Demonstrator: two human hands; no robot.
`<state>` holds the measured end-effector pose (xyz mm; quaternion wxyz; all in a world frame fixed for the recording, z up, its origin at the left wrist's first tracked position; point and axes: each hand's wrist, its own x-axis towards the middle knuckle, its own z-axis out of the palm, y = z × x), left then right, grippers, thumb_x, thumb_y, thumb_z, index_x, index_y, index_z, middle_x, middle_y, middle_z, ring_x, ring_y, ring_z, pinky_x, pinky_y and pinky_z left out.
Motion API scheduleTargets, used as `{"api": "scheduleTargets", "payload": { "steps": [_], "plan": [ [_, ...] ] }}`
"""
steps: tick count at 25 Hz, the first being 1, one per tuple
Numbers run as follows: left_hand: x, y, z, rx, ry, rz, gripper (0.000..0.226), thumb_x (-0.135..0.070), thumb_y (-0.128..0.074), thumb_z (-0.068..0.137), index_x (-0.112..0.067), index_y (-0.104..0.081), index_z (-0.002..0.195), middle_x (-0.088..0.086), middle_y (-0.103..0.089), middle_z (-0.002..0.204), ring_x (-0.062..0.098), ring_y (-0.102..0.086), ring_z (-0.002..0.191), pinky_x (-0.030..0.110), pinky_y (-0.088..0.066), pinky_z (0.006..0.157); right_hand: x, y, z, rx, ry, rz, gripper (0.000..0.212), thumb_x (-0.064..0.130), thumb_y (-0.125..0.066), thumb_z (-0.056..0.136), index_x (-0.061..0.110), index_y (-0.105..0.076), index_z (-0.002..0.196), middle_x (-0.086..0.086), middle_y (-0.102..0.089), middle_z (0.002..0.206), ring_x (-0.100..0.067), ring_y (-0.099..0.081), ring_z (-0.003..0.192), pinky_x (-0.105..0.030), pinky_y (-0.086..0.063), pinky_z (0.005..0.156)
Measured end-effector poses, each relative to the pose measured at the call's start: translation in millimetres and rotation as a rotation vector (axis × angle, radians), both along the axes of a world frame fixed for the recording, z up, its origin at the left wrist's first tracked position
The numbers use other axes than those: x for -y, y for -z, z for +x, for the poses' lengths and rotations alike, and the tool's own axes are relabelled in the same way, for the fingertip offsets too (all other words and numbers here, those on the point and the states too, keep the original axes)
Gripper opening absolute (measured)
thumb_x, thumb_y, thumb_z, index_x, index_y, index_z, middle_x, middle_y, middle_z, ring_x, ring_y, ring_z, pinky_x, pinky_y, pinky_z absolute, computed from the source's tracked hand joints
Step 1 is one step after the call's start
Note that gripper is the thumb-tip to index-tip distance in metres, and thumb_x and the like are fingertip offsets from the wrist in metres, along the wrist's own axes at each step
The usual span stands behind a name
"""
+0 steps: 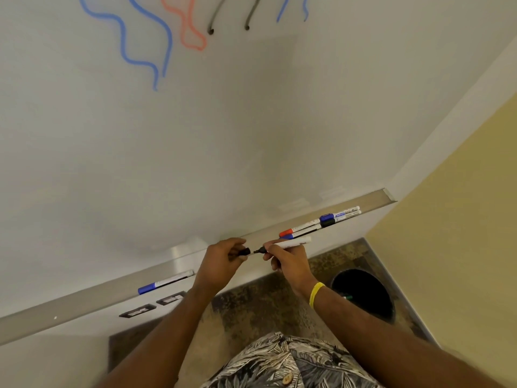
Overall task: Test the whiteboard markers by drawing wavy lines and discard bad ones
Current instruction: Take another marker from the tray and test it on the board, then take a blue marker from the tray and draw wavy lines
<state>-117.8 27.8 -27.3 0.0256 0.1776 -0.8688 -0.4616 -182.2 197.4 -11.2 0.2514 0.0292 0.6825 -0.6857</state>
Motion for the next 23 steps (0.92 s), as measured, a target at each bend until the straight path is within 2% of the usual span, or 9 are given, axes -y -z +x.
{"api": "scheduleTargets", "payload": {
  "steps": [3,11,14,16,20,23],
  "plan": [
    [-10,-14,4,-0.064,-0.012,0.043,0.038,-0.010,-0.074,0.084,-0.019,-0.065,0.120,-0.009,-0.070,0.101,-0.007,-0.065,0.089,0.006,-0.049,0.083,2,1,3,0.004,0.044,0.008,0.016,0.011,-0.062,0.094,-0.002,-0.071,0.096,-0.014,-0.070,0.076,-0.017,-0.057,0.055,-0.023,-0.050,0.053],
    [-24,-33,6,-0.095,0.008,0.025,0.037,-0.011,-0.072,0.086,-0.019,-0.065,0.122,-0.007,-0.072,0.107,0.001,-0.067,0.094,0.010,-0.051,0.087,-11,-8,6,0.024,0.120,-0.071,0.018,0.013,-0.060,0.096,-0.003,-0.069,0.097,-0.014,-0.068,0.074,-0.014,-0.055,0.052,-0.019,-0.046,0.048],
    [-35,-40,6,-0.122,0.051,0.005,0.034,-0.012,-0.072,0.086,-0.020,-0.068,0.119,-0.010,-0.071,0.107,0.003,-0.068,0.094,0.014,-0.053,0.088,-17,-12,8,0.034,0.070,-0.074,0.019,0.015,-0.059,0.097,0.000,-0.070,0.097,-0.015,-0.069,0.077,-0.017,-0.056,0.056,-0.021,-0.046,0.050],
    [-43,-46,5,-0.144,0.048,0.011,0.031,-0.013,-0.073,0.086,-0.020,-0.070,0.116,-0.013,-0.069,0.105,0.002,-0.067,0.091,0.012,-0.052,0.084,-22,-19,9,0.047,0.009,-0.130,0.018,0.016,-0.059,0.097,0.004,-0.071,0.092,-0.015,-0.069,0.077,-0.018,-0.056,0.057,-0.023,-0.045,0.052],
    [-55,-56,4,-0.149,-0.062,0.297,0.027,-0.008,-0.072,0.085,-0.018,-0.072,0.110,-0.007,-0.076,0.092,0.011,-0.073,0.083,0.024,-0.059,0.080,-35,-35,6,0.116,-0.021,-0.283,0.018,0.017,-0.060,0.096,0.006,-0.072,0.089,-0.014,-0.068,0.076,-0.016,-0.053,0.057,-0.025,-0.041,0.053],
    [-63,-67,5,-0.152,-0.023,0.342,0.024,-0.005,-0.068,0.088,-0.022,-0.071,0.105,-0.005,-0.077,0.082,0.016,-0.074,0.075,0.028,-0.061,0.075,-44,-43,8,0.113,-0.028,-0.289,0.020,0.020,-0.061,0.096,0.002,-0.070,0.094,-0.011,-0.067,0.073,-0.015,-0.050,0.055,-0.023,-0.039,0.052]
  ]
}}
